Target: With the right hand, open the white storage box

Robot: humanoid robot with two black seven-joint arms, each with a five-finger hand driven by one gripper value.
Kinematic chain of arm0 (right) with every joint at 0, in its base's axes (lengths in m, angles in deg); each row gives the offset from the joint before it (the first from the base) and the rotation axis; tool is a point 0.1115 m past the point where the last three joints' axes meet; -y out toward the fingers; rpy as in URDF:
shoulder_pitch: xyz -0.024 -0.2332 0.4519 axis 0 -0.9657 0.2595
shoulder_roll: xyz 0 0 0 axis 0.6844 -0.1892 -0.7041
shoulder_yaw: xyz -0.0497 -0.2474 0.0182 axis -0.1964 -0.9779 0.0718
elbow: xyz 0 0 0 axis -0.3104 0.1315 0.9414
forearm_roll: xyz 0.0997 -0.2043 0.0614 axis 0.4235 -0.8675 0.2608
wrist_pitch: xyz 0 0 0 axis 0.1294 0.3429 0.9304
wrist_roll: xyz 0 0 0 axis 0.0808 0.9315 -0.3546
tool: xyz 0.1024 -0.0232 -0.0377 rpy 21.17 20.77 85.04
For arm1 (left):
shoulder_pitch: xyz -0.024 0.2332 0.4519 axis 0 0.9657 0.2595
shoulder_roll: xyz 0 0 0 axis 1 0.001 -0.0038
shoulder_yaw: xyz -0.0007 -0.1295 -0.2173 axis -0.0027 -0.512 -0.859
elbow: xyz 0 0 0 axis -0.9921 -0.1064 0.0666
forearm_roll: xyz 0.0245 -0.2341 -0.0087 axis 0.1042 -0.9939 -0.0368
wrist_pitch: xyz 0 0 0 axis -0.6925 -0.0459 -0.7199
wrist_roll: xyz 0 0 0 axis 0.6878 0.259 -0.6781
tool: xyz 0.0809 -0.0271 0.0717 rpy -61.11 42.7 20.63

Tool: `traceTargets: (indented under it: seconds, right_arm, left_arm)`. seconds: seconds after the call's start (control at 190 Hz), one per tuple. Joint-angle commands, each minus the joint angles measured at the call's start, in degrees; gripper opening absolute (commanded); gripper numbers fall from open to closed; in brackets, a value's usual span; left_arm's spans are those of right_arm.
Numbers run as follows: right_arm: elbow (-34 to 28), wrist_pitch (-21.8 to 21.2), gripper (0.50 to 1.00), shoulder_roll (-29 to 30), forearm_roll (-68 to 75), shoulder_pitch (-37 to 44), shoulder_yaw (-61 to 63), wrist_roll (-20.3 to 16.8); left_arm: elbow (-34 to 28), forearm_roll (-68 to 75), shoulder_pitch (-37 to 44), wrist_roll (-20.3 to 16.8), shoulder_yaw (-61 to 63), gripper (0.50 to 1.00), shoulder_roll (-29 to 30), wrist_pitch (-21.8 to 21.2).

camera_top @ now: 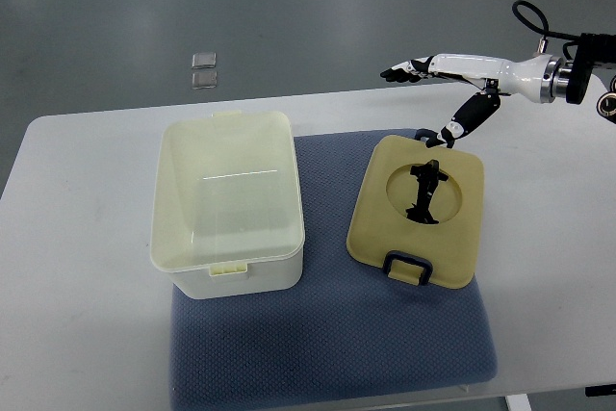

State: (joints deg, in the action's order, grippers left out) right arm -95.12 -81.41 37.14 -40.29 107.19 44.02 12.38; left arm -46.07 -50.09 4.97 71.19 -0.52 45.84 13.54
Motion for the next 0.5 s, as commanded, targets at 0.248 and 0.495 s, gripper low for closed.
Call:
traceTargets:
  seconds: [0.248, 0.495]
  right_arm:
    - [2.25, 1.16, 0.924, 2.52, 14.67, -0.35, 12.29, -0.79]
    - [4.27, 7.66, 0.924, 8.84, 50.77, -4.39, 21.16, -0.87]
  left_arm:
    - [0.10, 0.00, 0.00, 0.03, 0.01, 1.000, 0.00, 0.02]
    - [0.10, 0.00, 0.00, 0.03, 0.01, 1.000, 0.00, 0.02]
